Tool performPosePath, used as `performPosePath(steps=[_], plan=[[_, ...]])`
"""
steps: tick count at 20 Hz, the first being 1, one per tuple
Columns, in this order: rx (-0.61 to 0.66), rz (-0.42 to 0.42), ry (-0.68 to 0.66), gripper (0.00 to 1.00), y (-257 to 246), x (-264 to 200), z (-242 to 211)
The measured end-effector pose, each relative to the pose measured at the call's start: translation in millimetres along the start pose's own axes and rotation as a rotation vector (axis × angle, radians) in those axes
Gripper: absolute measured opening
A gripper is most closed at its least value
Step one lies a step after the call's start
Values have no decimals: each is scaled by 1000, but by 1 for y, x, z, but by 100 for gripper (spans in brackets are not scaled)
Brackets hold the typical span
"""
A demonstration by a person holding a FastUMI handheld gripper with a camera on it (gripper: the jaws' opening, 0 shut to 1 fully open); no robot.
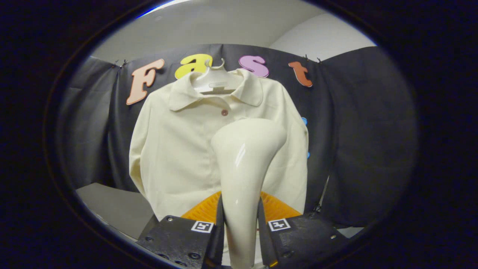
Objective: Iron the clothes twice with a garment steamer, once on the left side and once on the right side.
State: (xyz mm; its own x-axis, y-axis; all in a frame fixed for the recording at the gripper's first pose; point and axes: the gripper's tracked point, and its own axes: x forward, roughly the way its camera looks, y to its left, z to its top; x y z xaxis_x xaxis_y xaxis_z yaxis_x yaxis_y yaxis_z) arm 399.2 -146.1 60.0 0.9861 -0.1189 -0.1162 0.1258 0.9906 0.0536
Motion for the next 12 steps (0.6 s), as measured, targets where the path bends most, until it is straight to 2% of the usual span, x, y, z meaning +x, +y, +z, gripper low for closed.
performPosePath(steps=[5,9,12], plan=[[-33,-27,-52,39,-22,24,45],[-46,-26,-37,39,-29,45,52],[11,-11,-36,39,-32,53,49]])
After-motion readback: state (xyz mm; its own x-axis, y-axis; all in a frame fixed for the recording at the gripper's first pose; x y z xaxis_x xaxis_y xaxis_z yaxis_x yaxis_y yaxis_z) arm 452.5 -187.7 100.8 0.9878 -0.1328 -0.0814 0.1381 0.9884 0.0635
